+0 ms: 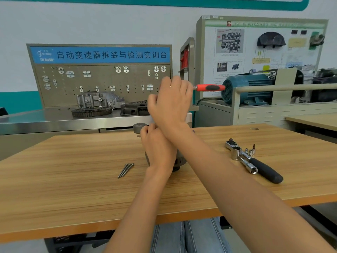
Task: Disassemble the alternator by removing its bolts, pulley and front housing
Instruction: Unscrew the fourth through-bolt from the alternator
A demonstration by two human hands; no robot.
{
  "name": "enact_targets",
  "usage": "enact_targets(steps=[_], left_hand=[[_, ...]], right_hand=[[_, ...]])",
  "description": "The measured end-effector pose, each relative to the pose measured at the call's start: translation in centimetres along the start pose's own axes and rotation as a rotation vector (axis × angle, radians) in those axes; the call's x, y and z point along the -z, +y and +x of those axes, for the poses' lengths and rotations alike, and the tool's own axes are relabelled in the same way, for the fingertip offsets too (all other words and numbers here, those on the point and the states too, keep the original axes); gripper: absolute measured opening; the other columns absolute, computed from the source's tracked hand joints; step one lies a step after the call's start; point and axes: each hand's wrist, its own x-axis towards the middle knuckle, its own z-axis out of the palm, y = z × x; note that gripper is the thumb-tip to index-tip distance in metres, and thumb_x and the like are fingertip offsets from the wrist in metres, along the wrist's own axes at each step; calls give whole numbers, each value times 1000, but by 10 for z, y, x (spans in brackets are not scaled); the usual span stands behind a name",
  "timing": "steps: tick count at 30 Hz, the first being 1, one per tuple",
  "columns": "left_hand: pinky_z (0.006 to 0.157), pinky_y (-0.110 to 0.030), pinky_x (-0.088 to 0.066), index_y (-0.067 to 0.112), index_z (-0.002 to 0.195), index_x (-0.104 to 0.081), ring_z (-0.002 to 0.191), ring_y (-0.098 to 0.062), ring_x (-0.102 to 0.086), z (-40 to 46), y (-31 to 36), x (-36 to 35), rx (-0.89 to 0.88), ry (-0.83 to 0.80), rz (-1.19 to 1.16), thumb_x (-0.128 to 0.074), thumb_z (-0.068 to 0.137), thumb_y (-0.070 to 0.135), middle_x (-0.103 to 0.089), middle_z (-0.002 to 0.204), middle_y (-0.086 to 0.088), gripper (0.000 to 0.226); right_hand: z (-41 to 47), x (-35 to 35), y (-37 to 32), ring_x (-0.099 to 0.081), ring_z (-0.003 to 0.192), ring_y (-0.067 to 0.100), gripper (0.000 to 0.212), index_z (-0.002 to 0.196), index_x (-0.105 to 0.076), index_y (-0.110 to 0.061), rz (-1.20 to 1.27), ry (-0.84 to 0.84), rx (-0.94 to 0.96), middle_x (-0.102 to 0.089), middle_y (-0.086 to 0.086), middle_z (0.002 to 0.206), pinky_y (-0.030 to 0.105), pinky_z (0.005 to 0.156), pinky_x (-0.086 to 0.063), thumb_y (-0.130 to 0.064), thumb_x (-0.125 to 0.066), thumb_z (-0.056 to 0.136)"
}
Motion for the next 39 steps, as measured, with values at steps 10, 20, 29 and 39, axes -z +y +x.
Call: enact_targets(steps=[10,20,29,39], left_hand=[[80,-27,-22,9,73,-58,81,-23,-52,3,-5,-6,2,-111,184,-50,86,12,-60,69,-5,16],[85,-32,-28,11,83,-66,76,-19,-52,3,-5,-7,-19,-53,154,-41,98,32,-62,70,-2,36],[79,-33,-30,4,66,-61,72,-30,-53,4,-4,1,14,-117,108,-58,80,2,-59,64,-12,15],[80,-26,-21,9,67,-57,80,-25,-51,4,-4,-2,12,-143,155,-54,83,6,-54,65,-4,16]], right_hand=[[12,5,-4,-37,65,12,37,52,-36,-18,654,-42,-153,-38,-6,59,30,78,-34,-21,-45,88],[37,12,20,-42,54,21,66,29,-37,-18,1786,-476,-636,-40,1,37,29,69,-42,-15,-30,95],[8,9,-1,-44,71,15,27,64,-49,-10,624,-35,-205,-45,-2,68,30,75,-37,-16,-44,90],[7,8,-3,-40,76,17,28,59,-42,-14,474,33,-109,-40,-4,69,32,83,-34,-17,-50,86]])
